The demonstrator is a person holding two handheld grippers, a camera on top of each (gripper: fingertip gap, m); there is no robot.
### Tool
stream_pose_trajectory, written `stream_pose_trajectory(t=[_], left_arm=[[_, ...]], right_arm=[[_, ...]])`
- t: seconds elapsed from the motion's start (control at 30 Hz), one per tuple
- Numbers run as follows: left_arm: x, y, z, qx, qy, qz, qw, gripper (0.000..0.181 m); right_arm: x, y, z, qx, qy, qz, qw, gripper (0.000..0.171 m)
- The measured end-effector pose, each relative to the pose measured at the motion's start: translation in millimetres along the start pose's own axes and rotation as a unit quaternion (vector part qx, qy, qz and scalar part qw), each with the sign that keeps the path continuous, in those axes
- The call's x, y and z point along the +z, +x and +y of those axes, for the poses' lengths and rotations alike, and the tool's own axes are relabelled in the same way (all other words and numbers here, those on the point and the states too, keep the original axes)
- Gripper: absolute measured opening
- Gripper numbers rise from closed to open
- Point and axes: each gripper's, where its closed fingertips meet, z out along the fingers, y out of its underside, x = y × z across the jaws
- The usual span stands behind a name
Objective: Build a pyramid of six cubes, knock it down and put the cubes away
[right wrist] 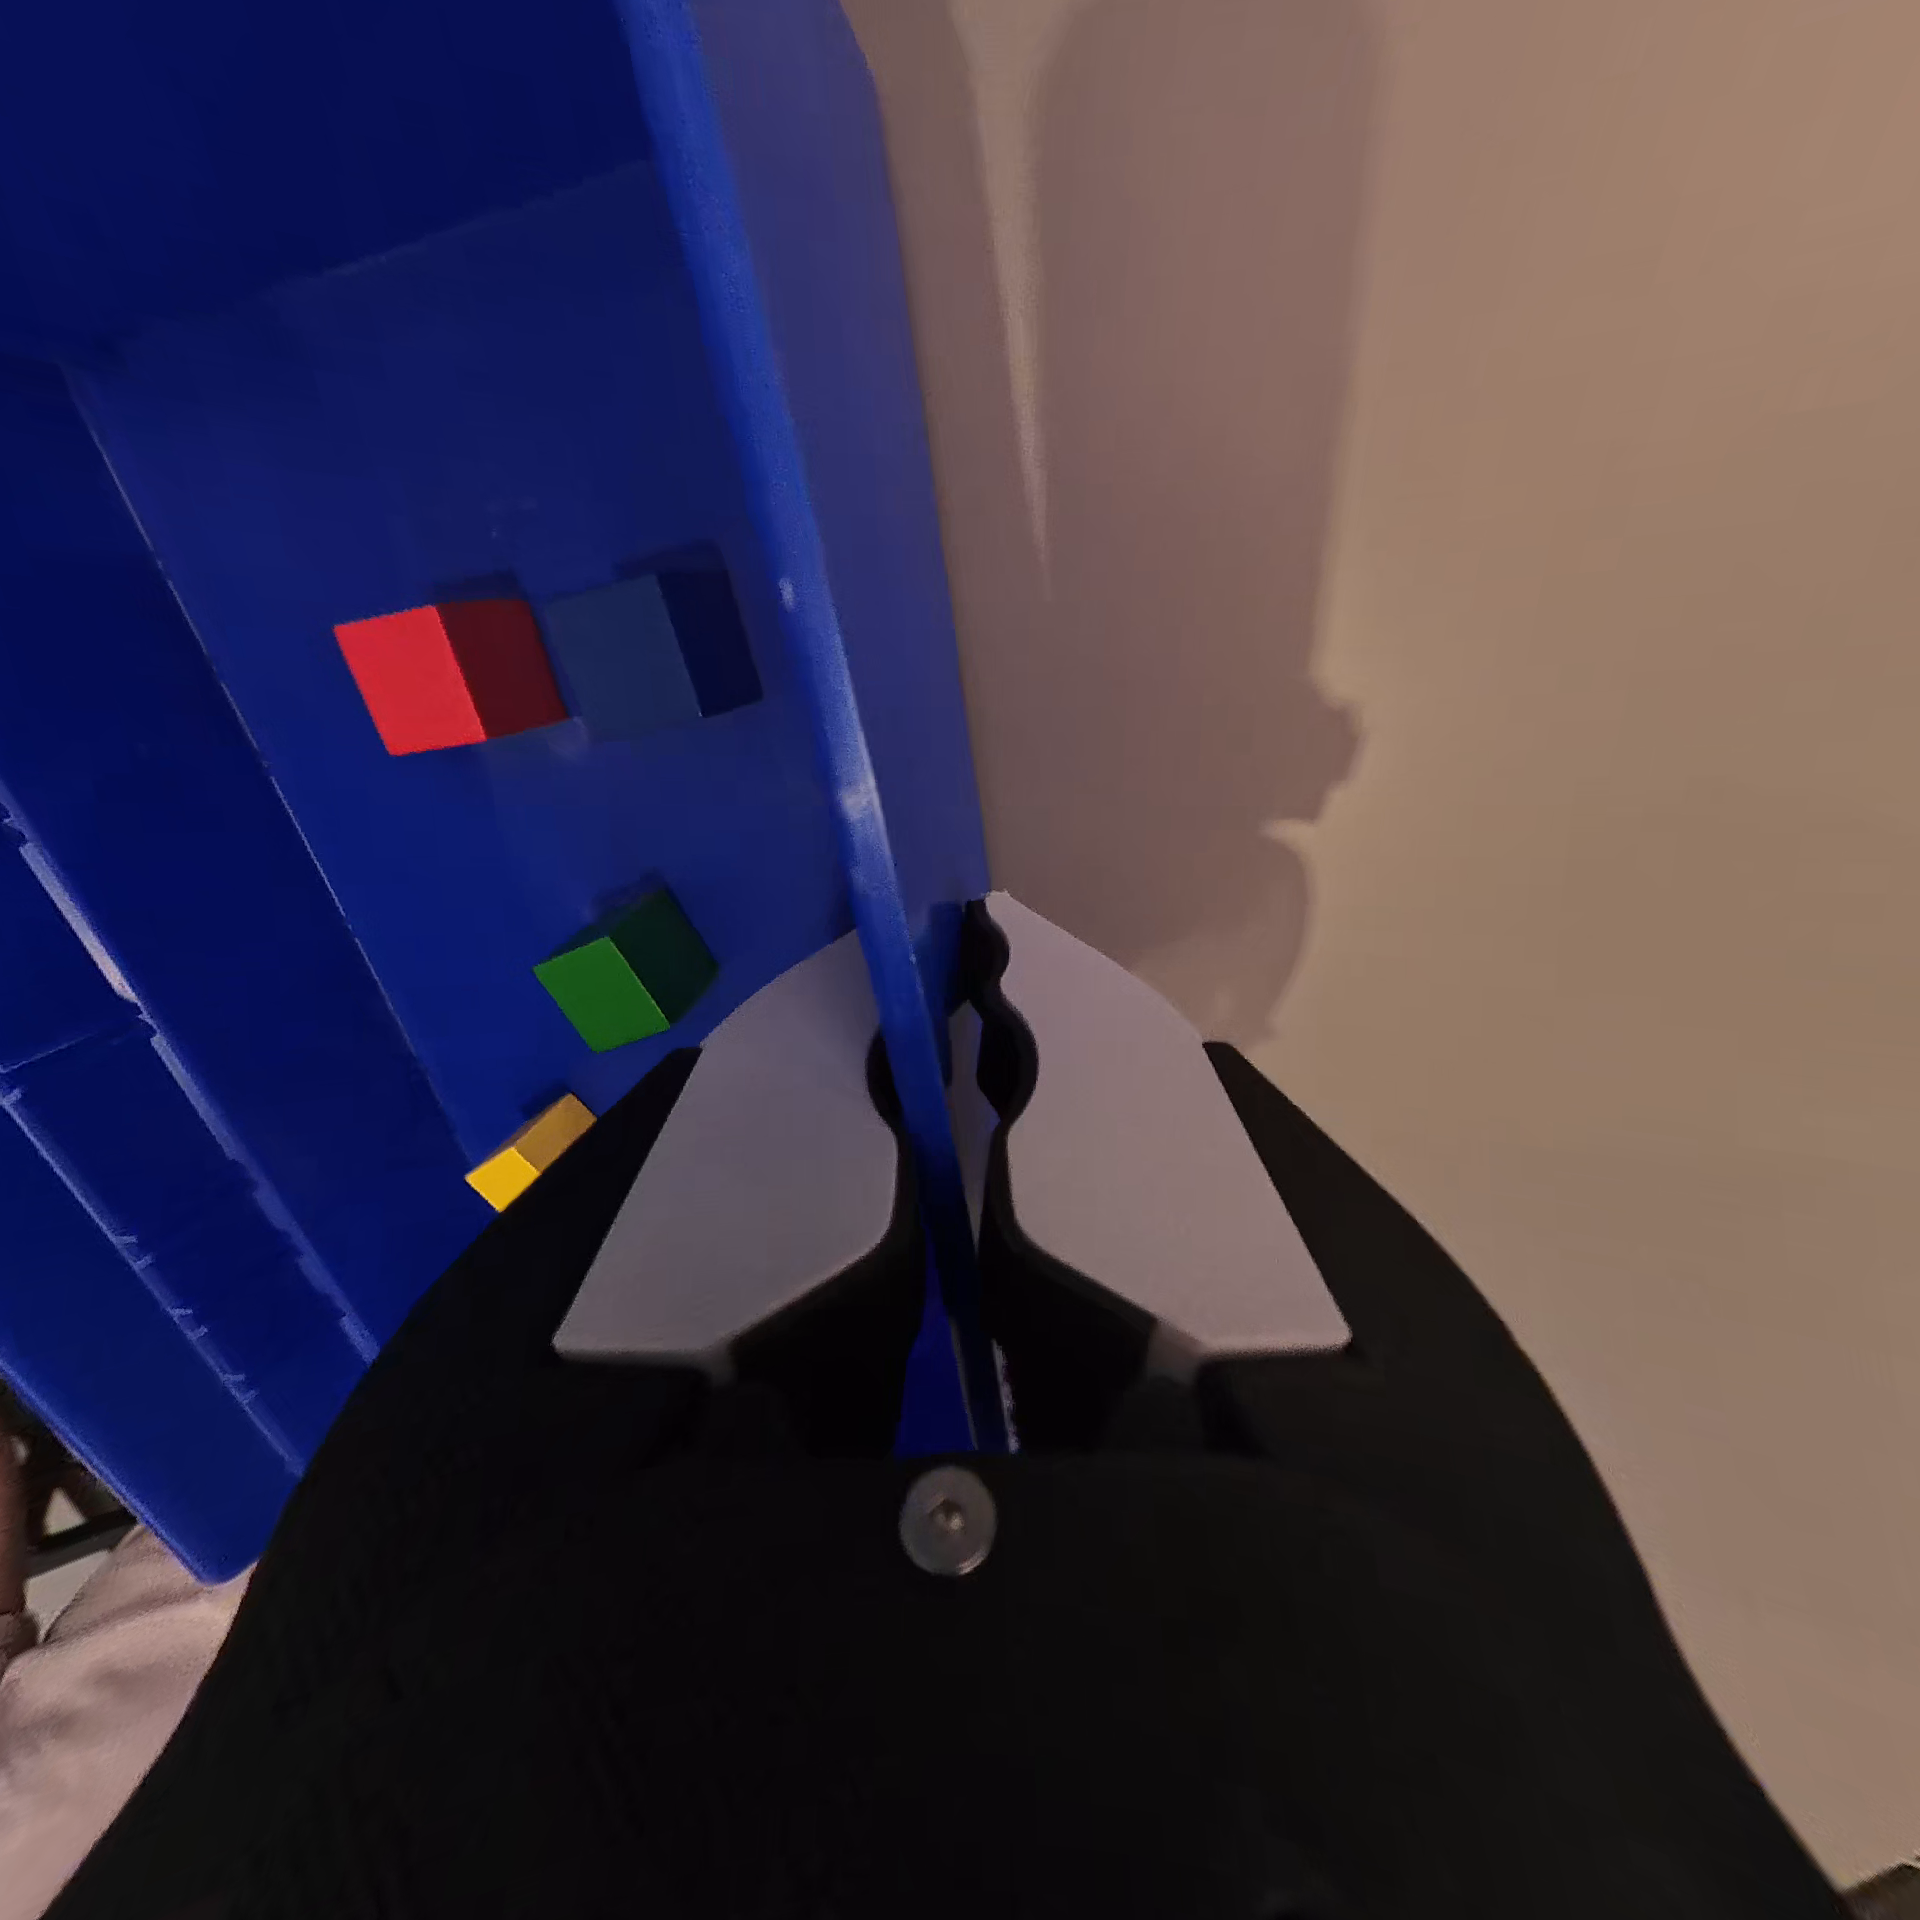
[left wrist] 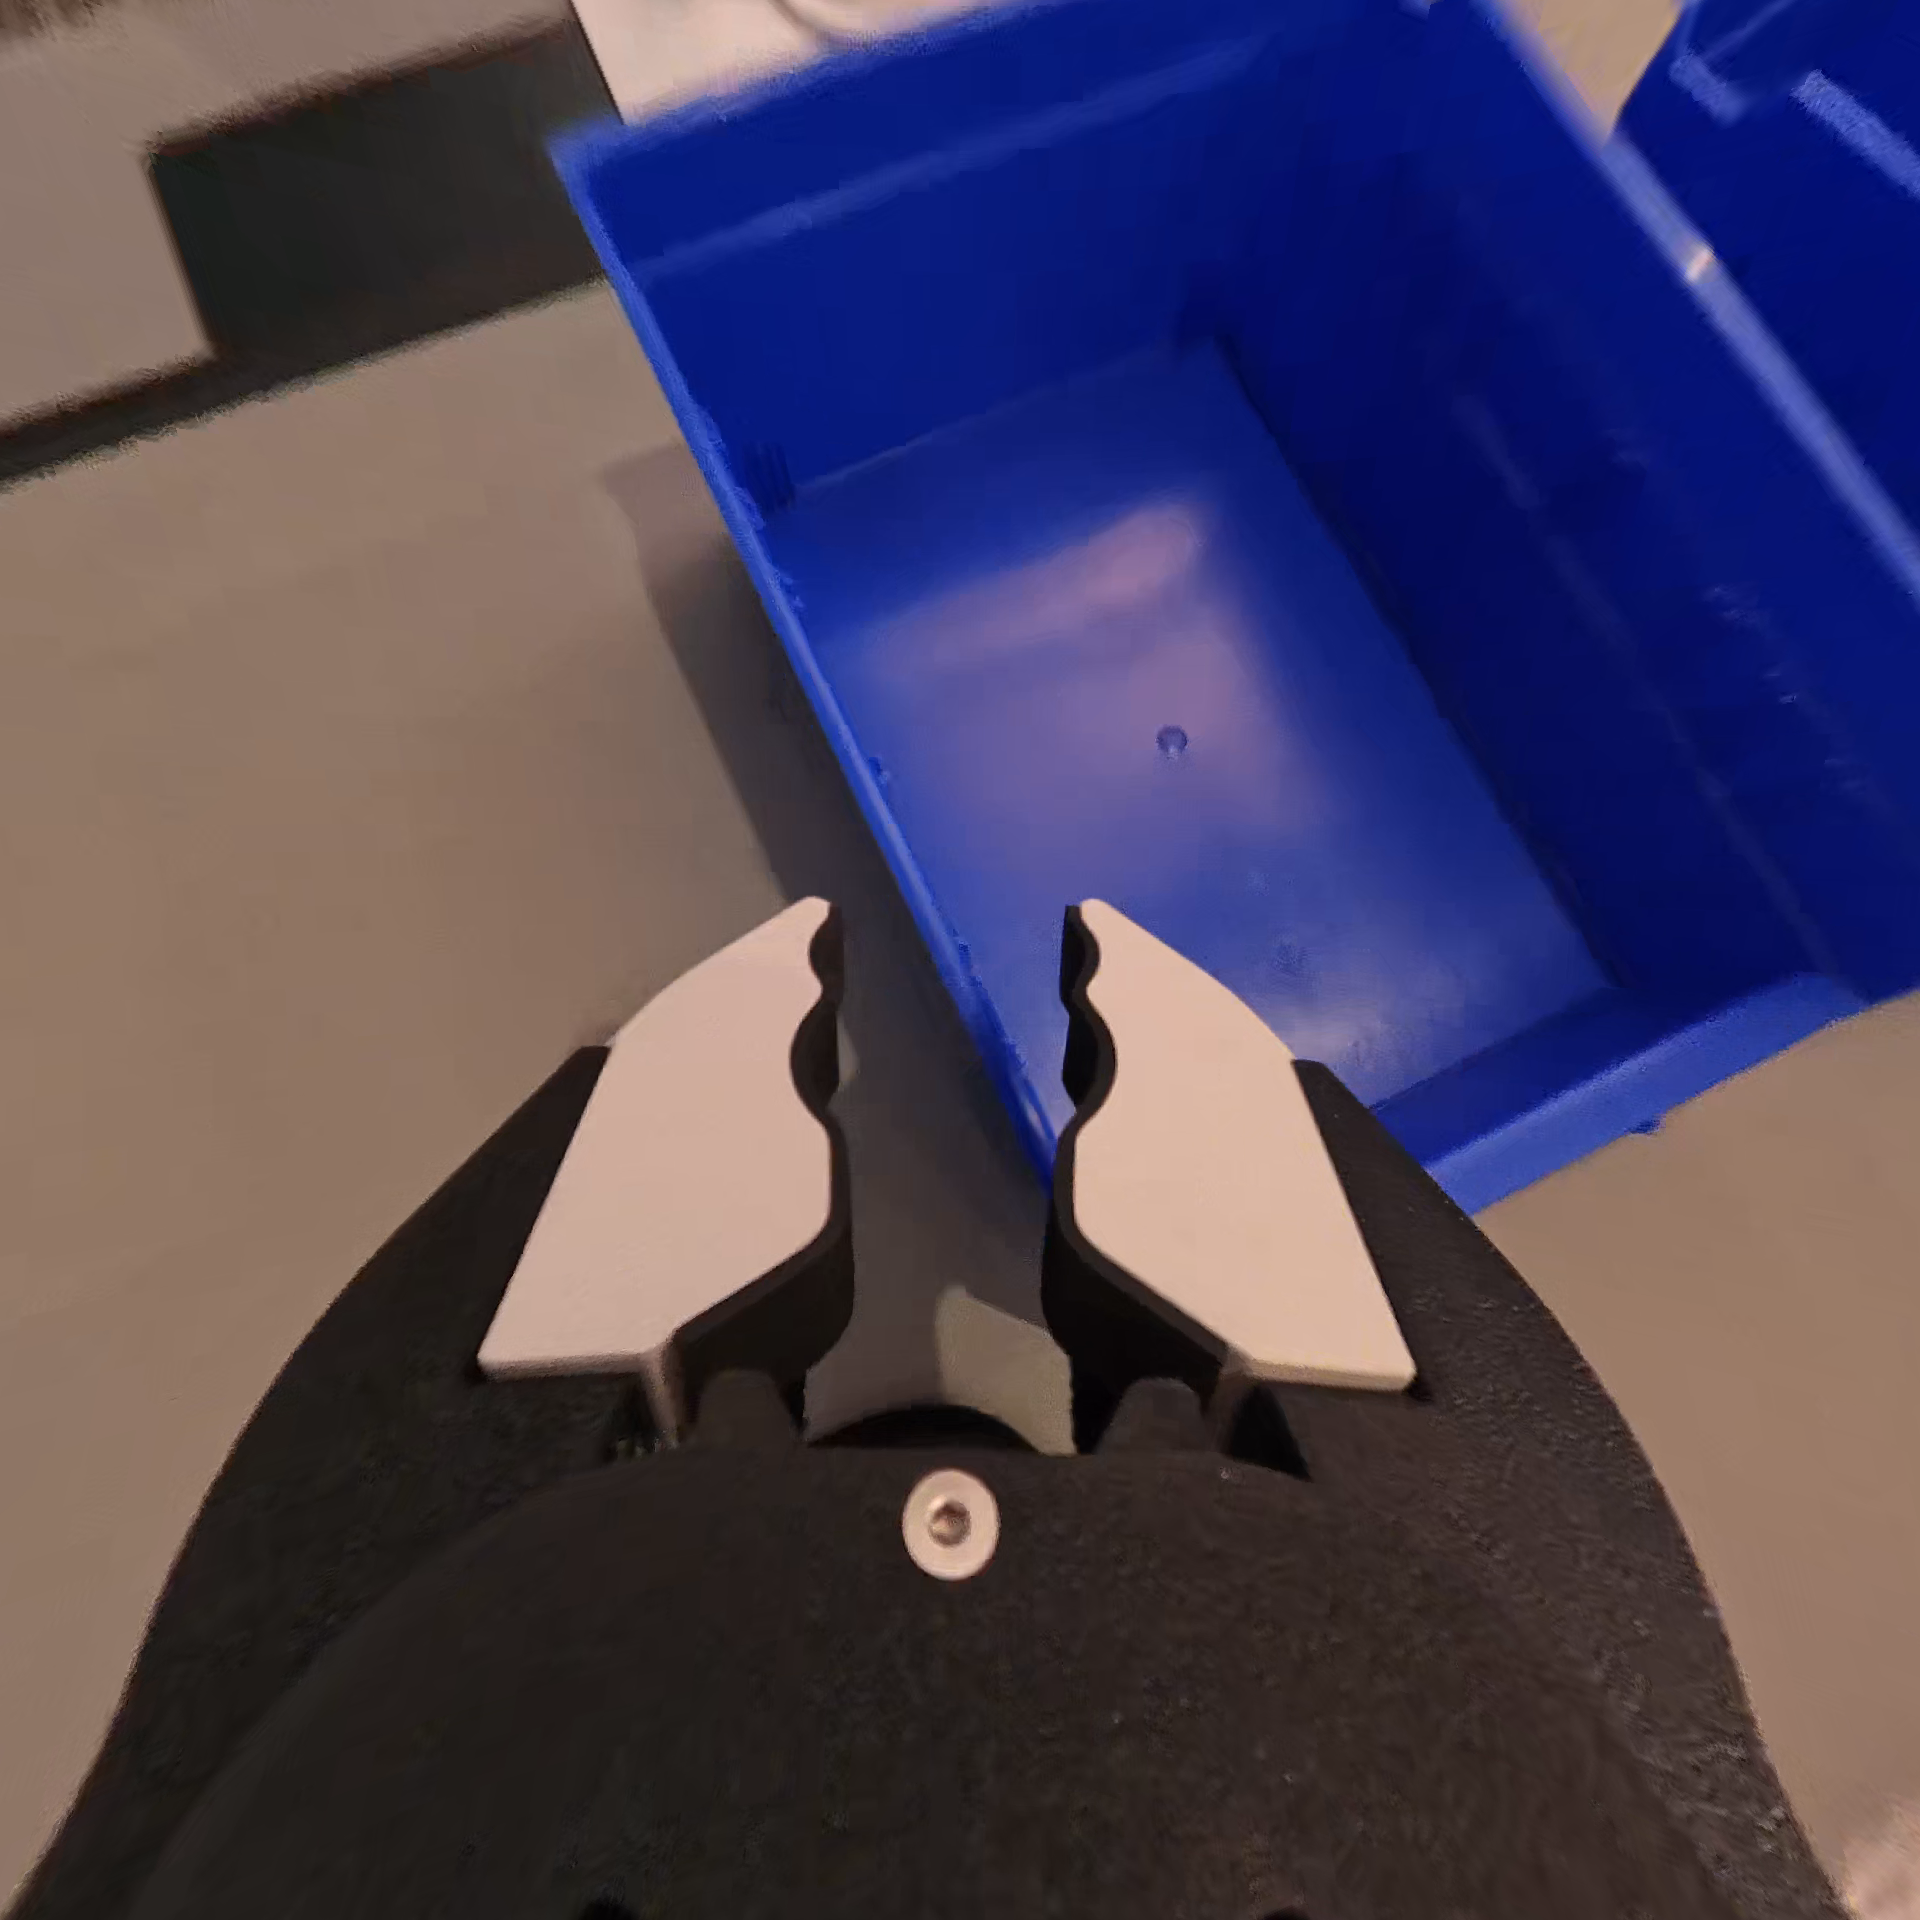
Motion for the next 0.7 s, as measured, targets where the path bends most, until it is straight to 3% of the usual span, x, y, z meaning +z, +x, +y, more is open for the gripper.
stream_pose_trajectory(t=[0.2,0.37,0.53,0.7], left_arm=[[-108.9,-52.9,-17.0,-0.006,0.106,-0.054,0.993,0.040],[-169.4,-96.6,4.9,-0.013,0.111,-0.117,0.987,0.038],[-189.3,-116.7,29.4,-0.028,0.108,-0.135,0.984,0.038],[-202.0,-133.0,58.5,-0.043,0.099,-0.156,0.982,0.039]], right_arm=[[-43.4,6.6,-0.7,0.034,0.015,-0.032,0.999,0.007],[-104.3,-30.4,-24.1,-0.002,0.039,0.024,0.999,0.007],[-143.5,-149.3,-60.0,-0.086,0.049,0.040,0.994,0.007],[-122.9,-326.7,-88.5,-0.203,0.046,-0.003,0.978,0.007]])
